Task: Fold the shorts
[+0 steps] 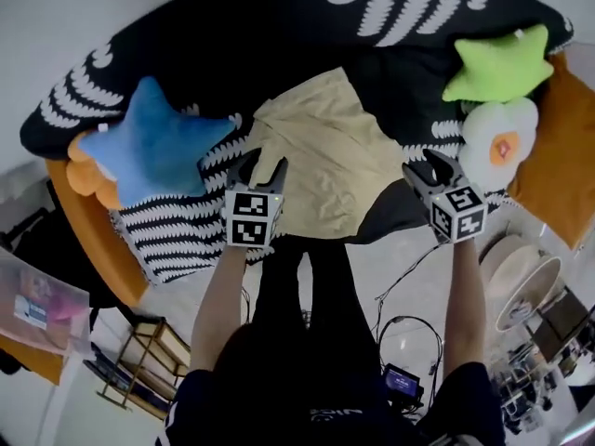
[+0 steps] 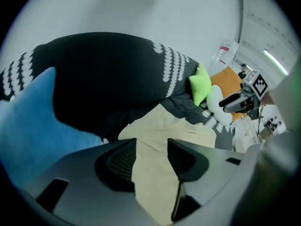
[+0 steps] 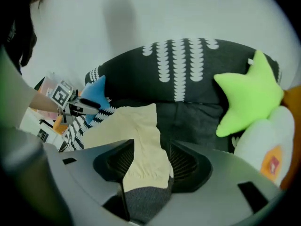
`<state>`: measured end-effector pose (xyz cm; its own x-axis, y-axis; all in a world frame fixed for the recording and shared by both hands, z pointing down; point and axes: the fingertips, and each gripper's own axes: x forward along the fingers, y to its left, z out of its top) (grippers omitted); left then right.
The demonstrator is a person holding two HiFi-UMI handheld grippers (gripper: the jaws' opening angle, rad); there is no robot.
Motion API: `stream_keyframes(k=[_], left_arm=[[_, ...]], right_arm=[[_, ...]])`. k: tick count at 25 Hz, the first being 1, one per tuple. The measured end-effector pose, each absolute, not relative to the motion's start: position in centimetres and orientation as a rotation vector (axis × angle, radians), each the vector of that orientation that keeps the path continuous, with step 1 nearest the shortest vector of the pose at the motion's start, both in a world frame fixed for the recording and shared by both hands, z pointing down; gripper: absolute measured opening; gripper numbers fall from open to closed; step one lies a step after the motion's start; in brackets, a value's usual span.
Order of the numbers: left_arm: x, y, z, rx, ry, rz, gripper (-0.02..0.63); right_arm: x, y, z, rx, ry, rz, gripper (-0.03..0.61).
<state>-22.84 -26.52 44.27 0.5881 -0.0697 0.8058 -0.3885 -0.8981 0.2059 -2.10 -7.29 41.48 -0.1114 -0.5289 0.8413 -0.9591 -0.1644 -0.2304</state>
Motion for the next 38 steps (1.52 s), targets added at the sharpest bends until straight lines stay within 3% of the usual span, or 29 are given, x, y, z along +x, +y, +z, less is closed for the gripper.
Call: stream_keyframes(k=[14,21,24,30,33,38], left_arm=[[-2.0,-26.1,48.5,2.953,0.647,1.806,0.190],[2.2,-22.3,53.3,2.859,1.545,2.203,0.179],[3.1,-22.4,55.0,2.702,1.729,2.396,0.135],[2.8,-22.7,58.8,2.525,1.712,2.552,0.043],[2.4,-22.7,59.1,2.543,1.679,2.555,0.026],[5.5,-25.0,54.4,2.922,1.131,2.264,0.020]], right_arm=[[0.4,1.5,50.7,1.713,-1.433,1.402,0.172],[0.5,1.8,53.9,1.624,-1.527,1.477,0.175],[-0.3,3.0,54.8,1.524,-1.552,1.598,0.189],[0.2,4.0,56.3,1.565,-1.585,1.732,0.155],[-0.7,3.8,55.9,1.504,-1.603,1.690,0.072],[0.9,3.6,55.4,1.516,-1.542,1.576,0.053]])
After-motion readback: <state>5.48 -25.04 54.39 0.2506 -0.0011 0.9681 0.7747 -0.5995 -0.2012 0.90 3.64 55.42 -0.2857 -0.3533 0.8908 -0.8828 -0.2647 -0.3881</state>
